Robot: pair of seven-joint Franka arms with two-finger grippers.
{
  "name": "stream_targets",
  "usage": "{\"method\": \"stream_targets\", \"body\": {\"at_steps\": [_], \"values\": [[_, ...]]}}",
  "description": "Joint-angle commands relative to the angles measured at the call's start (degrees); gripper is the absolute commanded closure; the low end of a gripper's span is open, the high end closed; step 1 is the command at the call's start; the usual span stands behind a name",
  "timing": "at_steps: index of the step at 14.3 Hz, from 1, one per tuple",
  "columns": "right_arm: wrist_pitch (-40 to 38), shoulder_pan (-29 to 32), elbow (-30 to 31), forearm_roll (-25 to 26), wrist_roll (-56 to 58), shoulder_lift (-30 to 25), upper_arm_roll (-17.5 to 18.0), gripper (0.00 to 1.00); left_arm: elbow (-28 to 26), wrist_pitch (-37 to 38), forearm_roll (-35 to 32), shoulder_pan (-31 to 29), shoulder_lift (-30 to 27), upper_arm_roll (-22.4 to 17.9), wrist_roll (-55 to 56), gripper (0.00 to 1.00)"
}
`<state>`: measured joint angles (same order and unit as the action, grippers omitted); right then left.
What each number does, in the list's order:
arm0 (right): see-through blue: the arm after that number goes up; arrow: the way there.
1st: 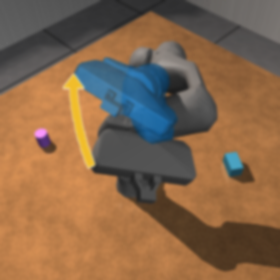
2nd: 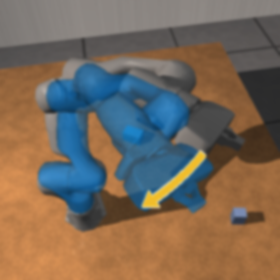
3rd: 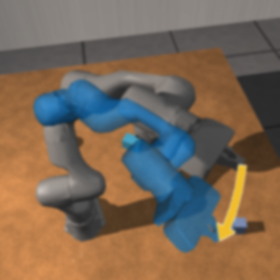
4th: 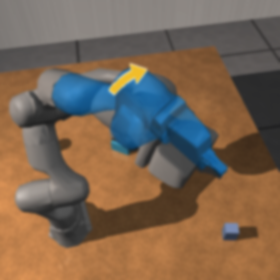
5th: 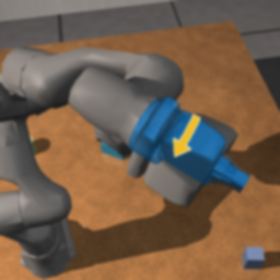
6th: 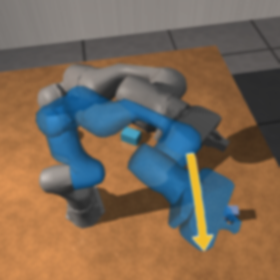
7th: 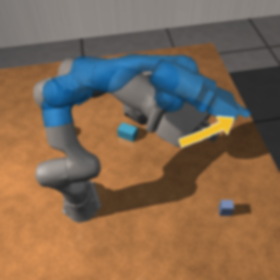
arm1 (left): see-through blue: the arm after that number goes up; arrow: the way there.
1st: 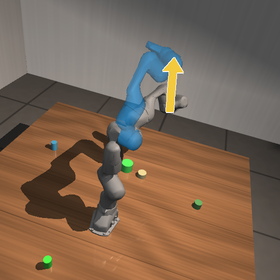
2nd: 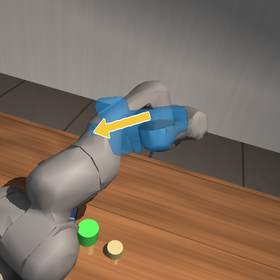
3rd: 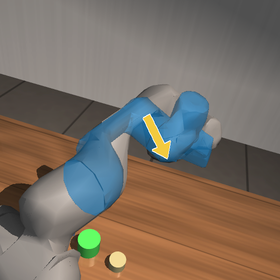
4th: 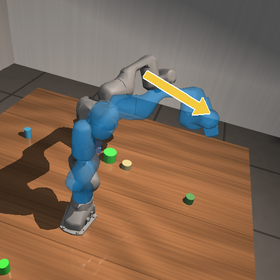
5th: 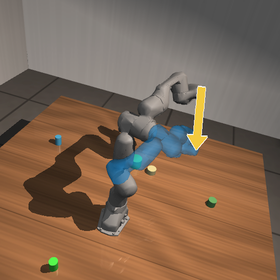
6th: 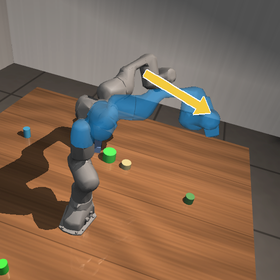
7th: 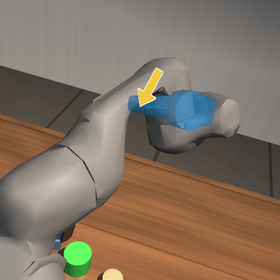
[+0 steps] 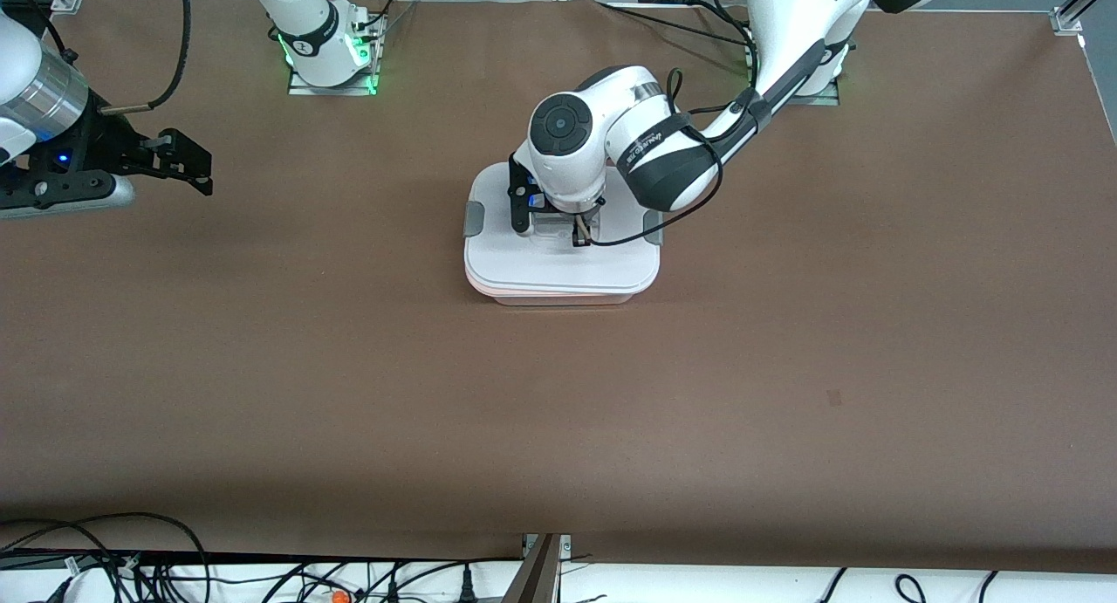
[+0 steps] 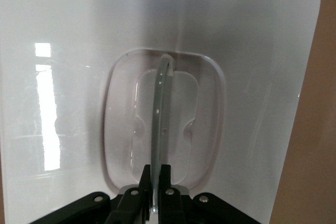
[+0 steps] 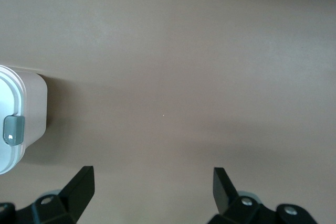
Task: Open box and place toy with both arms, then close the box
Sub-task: 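Lower the lid onto the box with the left gripper and press it down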
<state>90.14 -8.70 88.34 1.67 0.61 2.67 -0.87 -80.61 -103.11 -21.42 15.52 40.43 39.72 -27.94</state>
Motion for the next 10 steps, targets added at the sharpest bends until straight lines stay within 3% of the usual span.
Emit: {"method": "stream_targets", "body": {"at_steps": [1,10], "values": [[-0.14,0.52,-1.24,-0.26,-0.52,0.50,0.52,0.00,-0.08,0.45,0.15,-0.84,-0.17,-0.44,1.83,1.00],[-0.22,0.61,-1.24,-0.35,-0.52,0.50,0.52,0.00,-0.34,0.02,0.51,0.47,0.44,-0.35,4.21,1.00]]}}
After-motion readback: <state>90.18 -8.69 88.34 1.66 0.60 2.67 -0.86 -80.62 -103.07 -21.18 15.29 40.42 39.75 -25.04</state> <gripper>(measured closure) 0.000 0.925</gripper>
